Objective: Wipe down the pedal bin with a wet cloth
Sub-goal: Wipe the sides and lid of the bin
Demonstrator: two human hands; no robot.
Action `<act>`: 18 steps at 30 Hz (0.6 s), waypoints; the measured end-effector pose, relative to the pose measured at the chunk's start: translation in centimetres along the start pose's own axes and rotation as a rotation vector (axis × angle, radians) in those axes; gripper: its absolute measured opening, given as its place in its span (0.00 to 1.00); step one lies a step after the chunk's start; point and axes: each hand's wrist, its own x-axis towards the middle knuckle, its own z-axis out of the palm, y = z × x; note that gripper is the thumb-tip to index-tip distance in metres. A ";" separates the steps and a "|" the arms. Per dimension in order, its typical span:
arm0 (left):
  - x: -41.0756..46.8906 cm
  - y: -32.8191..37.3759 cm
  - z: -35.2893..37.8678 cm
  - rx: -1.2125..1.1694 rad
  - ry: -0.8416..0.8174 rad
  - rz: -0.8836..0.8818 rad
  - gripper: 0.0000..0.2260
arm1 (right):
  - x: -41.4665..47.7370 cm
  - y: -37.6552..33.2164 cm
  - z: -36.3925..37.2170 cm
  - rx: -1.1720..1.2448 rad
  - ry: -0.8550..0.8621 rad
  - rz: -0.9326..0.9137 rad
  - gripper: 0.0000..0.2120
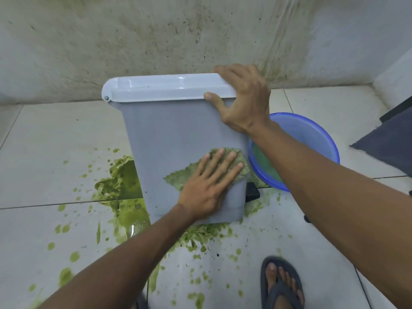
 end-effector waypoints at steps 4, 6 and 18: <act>-3.1 2.7 2.1 0.069 -0.309 0.399 0.33 | -0.6 -0.5 -0.2 -0.037 0.028 0.014 0.23; -6.1 1.5 2.2 0.094 -0.394 0.537 0.33 | -0.6 -0.5 -0.4 -0.028 0.022 0.015 0.23; -3.5 -2.0 -0.1 0.032 -0.139 0.156 0.34 | 0.0 -0.7 0.0 0.004 -0.007 0.047 0.24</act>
